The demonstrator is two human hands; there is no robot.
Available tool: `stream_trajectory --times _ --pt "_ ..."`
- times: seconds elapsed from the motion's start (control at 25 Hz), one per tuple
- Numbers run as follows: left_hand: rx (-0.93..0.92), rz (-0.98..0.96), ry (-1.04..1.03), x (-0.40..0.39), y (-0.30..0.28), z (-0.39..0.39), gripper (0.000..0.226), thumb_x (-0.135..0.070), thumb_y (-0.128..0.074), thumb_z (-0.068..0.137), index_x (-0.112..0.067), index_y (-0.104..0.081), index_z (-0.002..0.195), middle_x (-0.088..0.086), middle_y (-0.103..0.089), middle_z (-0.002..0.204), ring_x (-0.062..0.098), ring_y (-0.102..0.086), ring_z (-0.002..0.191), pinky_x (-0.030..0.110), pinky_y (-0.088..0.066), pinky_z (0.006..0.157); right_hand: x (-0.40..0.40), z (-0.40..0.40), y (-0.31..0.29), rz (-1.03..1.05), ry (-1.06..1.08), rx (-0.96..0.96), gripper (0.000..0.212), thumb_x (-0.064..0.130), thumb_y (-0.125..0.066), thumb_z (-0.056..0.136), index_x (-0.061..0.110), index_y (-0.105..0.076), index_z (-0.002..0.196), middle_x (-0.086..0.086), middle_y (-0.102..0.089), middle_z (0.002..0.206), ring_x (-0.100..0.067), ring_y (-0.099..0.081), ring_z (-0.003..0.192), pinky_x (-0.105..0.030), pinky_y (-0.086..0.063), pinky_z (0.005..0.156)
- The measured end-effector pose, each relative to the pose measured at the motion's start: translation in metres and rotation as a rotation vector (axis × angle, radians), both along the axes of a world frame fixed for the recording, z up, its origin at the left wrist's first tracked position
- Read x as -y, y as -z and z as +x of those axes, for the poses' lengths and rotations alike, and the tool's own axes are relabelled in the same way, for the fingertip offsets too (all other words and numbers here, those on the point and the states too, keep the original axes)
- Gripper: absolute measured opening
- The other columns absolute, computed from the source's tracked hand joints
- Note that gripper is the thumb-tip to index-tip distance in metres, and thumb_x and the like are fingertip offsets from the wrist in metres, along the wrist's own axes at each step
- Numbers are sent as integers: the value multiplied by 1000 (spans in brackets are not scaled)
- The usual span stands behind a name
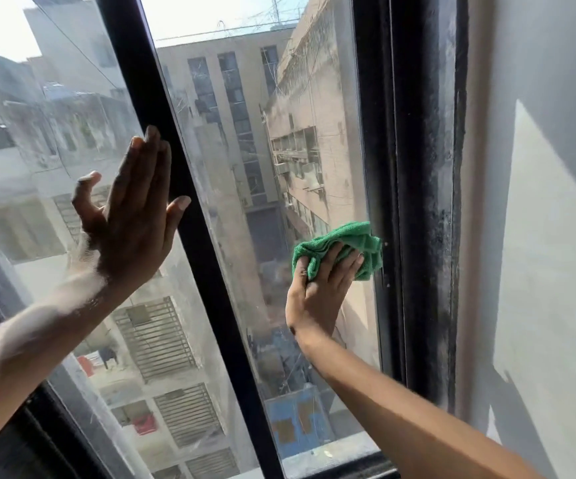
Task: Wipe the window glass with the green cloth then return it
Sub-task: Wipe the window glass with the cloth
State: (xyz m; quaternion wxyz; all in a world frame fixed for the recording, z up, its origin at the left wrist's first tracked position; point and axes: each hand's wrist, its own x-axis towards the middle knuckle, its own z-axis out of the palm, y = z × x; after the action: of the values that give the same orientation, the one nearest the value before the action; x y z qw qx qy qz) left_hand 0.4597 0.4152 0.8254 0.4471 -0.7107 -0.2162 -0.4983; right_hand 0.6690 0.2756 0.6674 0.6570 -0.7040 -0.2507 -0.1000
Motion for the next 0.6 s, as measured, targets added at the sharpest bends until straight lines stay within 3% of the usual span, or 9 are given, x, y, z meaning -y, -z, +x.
stream_trajectory --times 0.08,0.12,0.2,0.28,0.36,0.4,0.44,0.56,0.6 --pt "-38 14 -7 0 -3 -1 69 -45 -35 127 -15 -11 184 0 -5 193 17 -20 177 50 -15 123 -15 -16 -50 102 46 -1 82 51 -44 112 11 -9 175 -21 6 184 -37 7 172 -57 -4 140" --pt "-54 16 -9 0 -4 -1 70 -46 -35 127 -14 -11 184 0 -5 193 17 -20 177 49 -15 123 -19 -13 -66 117 91 165 79 46 -51 112 8 -20 174 -23 -2 183 -41 -2 172 -56 -7 140" --pt "-40 29 -9 -1 -6 -3 70 -46 -35 127 -14 -10 184 0 -4 193 17 -19 177 49 -14 123 -16 8 -78 29 83 685 72 37 -60 110 10 -33 171 -18 -10 182 -43 -13 171 -55 -13 140" --pt "-32 29 -12 -1 -7 -3 70 -46 -35 127 -14 -10 184 1 -6 193 18 -19 177 48 -14 123 -2 42 -61 -183 -37 1133 69 38 -57 110 19 -34 172 -14 -14 184 -37 -14 171 -55 -17 139" --pt "-33 8 -10 0 -6 -4 70 -46 -34 127 -14 -10 184 1 -6 193 19 -20 177 49 -13 124 27 80 -22 -433 -106 1402 68 40 -55 111 26 -31 173 -9 -19 184 -30 -14 172 -53 -21 139" --pt "-35 -9 -8 2 -6 -4 69 -46 -33 127 -14 -10 184 1 -6 193 19 -19 177 49 -13 124 44 94 3 -503 -113 1385 70 43 -54 112 27 -27 174 -6 -15 185 -28 -12 172 -53 -23 138" --pt "-37 -28 -4 4 -5 -2 69 -46 -32 127 -14 -11 184 1 -6 193 19 -19 177 50 -13 125 55 96 27 -509 -78 1226 74 48 -51 113 27 -18 175 -5 -7 185 -26 -6 172 -54 -24 138" --pt "-14 -68 2 12 -4 -1 67 -45 -33 127 -12 -17 183 2 -10 192 19 -20 176 60 -22 126 34 40 57 -311 70 378 84 61 -34 112 17 9 170 -17 13 182 -36 8 171 -61 -14 139" --pt "-5 -63 2 15 -3 0 66 -44 -34 127 -11 -19 183 3 -13 192 21 -23 176 61 -25 125 18 17 44 -232 97 256 85 58 -35 111 13 9 169 -25 9 181 -43 5 170 -64 -14 138"
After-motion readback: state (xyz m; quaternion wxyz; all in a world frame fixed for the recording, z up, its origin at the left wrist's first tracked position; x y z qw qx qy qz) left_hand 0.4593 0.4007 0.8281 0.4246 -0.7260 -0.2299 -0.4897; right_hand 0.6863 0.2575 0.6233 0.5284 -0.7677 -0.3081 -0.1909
